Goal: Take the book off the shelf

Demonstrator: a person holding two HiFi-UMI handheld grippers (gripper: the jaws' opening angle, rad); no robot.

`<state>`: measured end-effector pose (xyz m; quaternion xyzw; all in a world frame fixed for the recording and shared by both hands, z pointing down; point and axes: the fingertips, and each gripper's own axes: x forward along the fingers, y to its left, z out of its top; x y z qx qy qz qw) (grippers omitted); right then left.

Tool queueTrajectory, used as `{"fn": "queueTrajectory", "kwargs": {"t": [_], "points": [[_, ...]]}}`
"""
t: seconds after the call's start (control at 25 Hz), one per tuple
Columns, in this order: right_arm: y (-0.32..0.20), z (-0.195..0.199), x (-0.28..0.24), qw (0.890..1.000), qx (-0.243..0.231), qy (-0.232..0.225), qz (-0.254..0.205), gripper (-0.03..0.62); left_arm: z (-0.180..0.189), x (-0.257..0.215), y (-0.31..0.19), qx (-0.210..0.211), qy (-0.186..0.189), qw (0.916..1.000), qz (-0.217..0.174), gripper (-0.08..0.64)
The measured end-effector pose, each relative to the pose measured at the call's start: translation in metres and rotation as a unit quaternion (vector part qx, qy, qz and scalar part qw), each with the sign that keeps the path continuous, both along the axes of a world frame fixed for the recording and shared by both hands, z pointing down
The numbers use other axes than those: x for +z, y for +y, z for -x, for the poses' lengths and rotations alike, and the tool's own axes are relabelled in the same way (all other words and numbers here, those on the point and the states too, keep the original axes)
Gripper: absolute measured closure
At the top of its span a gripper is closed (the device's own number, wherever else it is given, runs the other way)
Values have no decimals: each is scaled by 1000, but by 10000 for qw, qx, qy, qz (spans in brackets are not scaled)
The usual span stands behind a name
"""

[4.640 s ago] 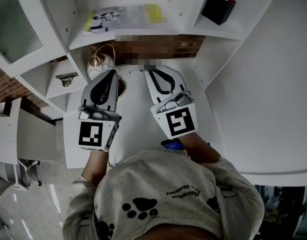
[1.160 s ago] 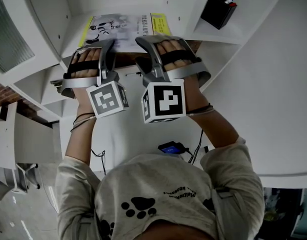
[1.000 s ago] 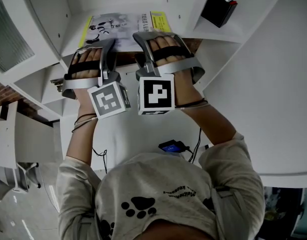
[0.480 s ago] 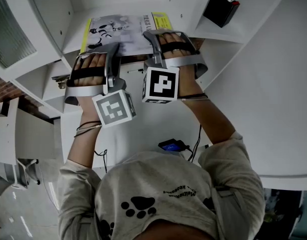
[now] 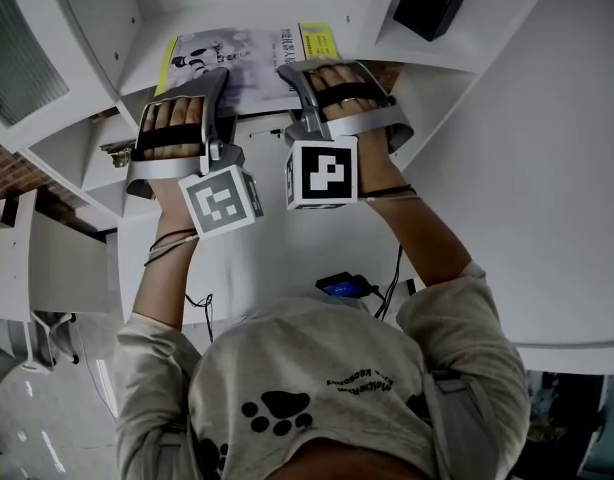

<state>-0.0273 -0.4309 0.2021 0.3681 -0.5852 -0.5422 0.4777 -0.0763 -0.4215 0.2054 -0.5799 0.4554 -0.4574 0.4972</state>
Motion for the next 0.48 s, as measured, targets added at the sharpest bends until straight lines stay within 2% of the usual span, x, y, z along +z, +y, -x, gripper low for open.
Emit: {"fn": "queueTrajectory", "kwargs": {"t": [0.2,0.32,0.48], "points": [[17,-9,3,10000,-22,3,-43,509,4,11,2,-122,-15,9997,219,333],[16,-5,11,10000,-79,6,-36,508,9,9,4,-230,-37,9997,-61,468],[38,-15,8,9998,-107,-118,-82,509,-1,5,27,-286,-45,9993,-220,480]]}}
